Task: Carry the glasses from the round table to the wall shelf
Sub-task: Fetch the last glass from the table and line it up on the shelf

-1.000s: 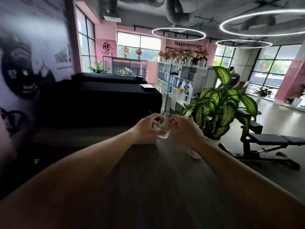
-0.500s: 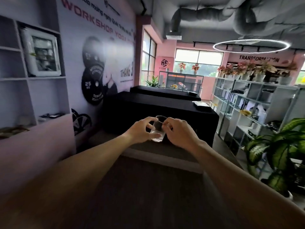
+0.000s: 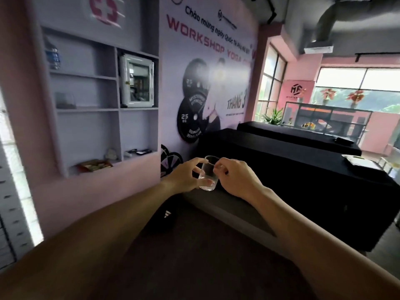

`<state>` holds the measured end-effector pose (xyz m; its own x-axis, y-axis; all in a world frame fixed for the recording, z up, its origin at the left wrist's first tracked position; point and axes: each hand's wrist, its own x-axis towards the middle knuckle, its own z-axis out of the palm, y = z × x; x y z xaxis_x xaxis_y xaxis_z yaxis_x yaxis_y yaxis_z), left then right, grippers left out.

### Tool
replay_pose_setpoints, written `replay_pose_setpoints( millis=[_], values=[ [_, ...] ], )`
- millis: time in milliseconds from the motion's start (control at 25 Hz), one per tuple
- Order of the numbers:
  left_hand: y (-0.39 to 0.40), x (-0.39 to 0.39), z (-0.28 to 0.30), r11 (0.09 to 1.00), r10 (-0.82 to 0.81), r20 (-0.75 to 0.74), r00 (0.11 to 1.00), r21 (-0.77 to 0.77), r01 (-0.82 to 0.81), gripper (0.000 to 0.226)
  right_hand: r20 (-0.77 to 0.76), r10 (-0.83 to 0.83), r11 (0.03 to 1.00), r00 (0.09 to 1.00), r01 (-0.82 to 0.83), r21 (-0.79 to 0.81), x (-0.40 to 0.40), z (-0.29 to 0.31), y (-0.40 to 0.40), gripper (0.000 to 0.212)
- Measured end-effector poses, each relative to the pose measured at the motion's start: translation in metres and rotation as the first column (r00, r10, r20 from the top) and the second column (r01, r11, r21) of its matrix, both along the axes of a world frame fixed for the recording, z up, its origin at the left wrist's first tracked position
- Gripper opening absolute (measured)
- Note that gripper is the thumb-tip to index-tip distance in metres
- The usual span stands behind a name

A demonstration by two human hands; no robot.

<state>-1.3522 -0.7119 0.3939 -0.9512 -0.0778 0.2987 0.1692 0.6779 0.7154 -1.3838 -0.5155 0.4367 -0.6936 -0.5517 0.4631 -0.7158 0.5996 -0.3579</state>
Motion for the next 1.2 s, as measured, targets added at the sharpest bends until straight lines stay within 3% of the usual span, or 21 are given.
replay_pose_setpoints(
  millis=[240,440,560,1000,1200],
  values=[
    [-0.089,-0.032,-0.016,0.983,0.183,-0.009,0.983,0.032,-0.183,0.069,0.014,0.191,0.981,0.982,-0.191,0.033,-0.062,-0.013,-0.095,0.020],
    [-0.161,-0.073,-0.036,0.970,0.237,0.000,0.971,0.053,-0.237,0.064,0.049,0.263,0.961,0.964,-0.266,0.076,-0.117,-0.028,-0.170,0.019],
    [-0.213,-0.113,-0.020,0.951,0.309,-0.043,0.950,0.039,-0.308,0.074,0.020,0.298,0.952,0.954,-0.298,0.063,-0.166,-0.013,-0.227,0.020],
    [-0.403,-0.244,-0.008,0.884,0.467,-0.057,0.882,-0.005,-0.468,0.071,-0.002,0.464,0.885,0.886,-0.463,0.043,-0.329,-0.009,-0.434,0.019],
    [-0.476,-0.304,-0.001,0.801,0.592,-0.071,0.803,-0.060,-0.595,0.071,-0.008,0.581,0.813,0.814,-0.580,0.059,-0.412,-0.002,-0.526,0.017]
  ],
)
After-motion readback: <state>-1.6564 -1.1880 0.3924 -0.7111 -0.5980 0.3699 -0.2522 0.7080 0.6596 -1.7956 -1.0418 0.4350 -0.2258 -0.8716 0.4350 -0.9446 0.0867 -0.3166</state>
